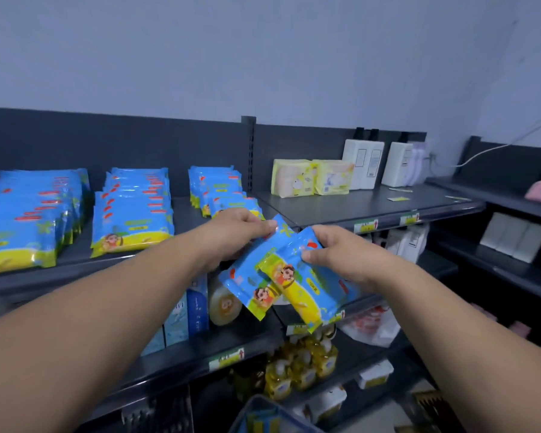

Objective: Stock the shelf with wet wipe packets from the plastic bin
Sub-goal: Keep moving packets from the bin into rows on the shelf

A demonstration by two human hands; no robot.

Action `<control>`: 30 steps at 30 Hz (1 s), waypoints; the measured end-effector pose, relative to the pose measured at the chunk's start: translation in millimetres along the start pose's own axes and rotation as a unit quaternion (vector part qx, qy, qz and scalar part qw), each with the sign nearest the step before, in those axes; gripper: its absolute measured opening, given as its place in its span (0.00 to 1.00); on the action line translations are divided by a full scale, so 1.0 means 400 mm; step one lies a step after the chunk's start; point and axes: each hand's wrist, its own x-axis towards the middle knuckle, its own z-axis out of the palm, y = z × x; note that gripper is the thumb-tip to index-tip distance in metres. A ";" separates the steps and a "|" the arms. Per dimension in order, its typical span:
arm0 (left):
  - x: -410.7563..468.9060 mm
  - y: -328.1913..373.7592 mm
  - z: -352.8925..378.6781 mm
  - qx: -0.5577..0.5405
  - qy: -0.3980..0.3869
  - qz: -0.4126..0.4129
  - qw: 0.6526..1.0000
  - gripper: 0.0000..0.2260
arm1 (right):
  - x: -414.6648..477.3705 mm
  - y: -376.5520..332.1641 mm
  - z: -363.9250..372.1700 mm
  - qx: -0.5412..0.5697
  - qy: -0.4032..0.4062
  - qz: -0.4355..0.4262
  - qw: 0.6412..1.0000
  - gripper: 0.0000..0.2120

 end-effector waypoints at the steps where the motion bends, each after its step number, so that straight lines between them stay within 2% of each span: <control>1: 0.001 0.008 -0.013 -0.002 -0.020 -0.010 1.000 0.14 | 0.010 -0.006 -0.008 0.020 0.016 0.000 1.000 0.04; 3: 0.010 0.023 -0.045 -0.025 -0.071 -0.031 0.997 0.11 | 0.036 -0.021 -0.024 0.062 0.043 -0.007 0.997 0.05; 5: 0.030 0.027 -0.080 0.011 -0.092 -0.042 0.995 0.05 | 0.066 -0.036 -0.039 0.094 0.053 -0.015 0.994 0.06; 6: 0.045 0.029 -0.099 0.034 -0.093 -0.038 0.994 0.03 | 0.081 -0.045 -0.045 0.103 0.051 -0.017 0.993 0.07; 8: 0.083 0.030 -0.131 0.041 -0.083 -0.020 0.995 0.07 | 0.116 -0.056 -0.054 0.109 0.044 -0.018 0.993 0.07; 10: 0.127 0.035 -0.157 0.023 -0.037 -0.007 0.999 0.08 | 0.157 -0.073 -0.058 0.088 0.048 -0.017 0.995 0.06; 12: 0.171 0.051 -0.183 0.021 0.025 0.011 0.999 0.09 | 0.203 -0.099 -0.064 -0.017 0.085 -0.029 0.996 0.04; 15: 0.233 0.076 -0.230 0.063 0.101 0.048 0.992 0.10 | 0.278 -0.149 -0.069 -0.238 0.138 -0.068 0.959 0.05; 20: 0.313 0.073 -0.283 0.107 0.122 0.063 0.985 0.08 | 0.389 -0.201 -0.022 -0.423 0.111 -0.071 0.897 0.04; 26: 0.392 -0.002 -0.282 0.065 0.081 -0.017 0.994 0.09 | 0.499 -0.175 0.069 -0.482 0.039 -0.059 0.873 0.07; 30: 0.419 -0.049 -0.290 0.033 0.055 -0.067 0.996 0.09 | 0.542 -0.137 0.097 -0.463 -0.011 -0.060 0.884 0.04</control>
